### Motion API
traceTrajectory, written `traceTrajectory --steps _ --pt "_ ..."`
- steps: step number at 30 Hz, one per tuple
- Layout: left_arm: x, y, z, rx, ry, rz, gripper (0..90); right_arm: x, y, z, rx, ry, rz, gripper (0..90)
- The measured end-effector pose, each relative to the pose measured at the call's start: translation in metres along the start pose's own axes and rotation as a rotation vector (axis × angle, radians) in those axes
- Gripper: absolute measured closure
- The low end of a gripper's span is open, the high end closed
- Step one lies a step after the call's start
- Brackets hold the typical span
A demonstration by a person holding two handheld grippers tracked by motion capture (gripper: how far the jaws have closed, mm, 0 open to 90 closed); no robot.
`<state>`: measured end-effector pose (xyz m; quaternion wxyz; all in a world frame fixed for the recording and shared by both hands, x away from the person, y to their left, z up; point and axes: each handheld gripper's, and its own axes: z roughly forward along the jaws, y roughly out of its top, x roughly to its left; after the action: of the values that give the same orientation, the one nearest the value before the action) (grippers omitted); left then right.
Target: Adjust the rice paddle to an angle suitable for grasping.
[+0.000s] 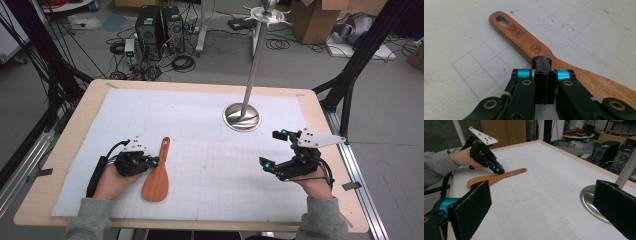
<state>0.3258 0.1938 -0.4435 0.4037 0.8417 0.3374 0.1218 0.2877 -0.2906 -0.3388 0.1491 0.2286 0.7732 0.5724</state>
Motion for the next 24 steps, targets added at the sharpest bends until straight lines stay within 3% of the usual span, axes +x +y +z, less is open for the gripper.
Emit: traceTrajectory --steps 5,11,24 --pt "-0.005 0.006 0.006 0.014 -0.009 0.022 89.6 0.000 -0.002 -0.005 -0.003 -0.010 -0.001 1.0" --pt "-0.015 0.015 0.015 0.037 -0.016 0.075 89.6 0.001 -0.004 -0.010 0.004 -0.018 0.006 1.1" --pt "-0.020 0.023 0.024 0.036 -0.057 0.080 89.6 0.004 -0.009 -0.015 0.022 -0.031 0.010 1.1"
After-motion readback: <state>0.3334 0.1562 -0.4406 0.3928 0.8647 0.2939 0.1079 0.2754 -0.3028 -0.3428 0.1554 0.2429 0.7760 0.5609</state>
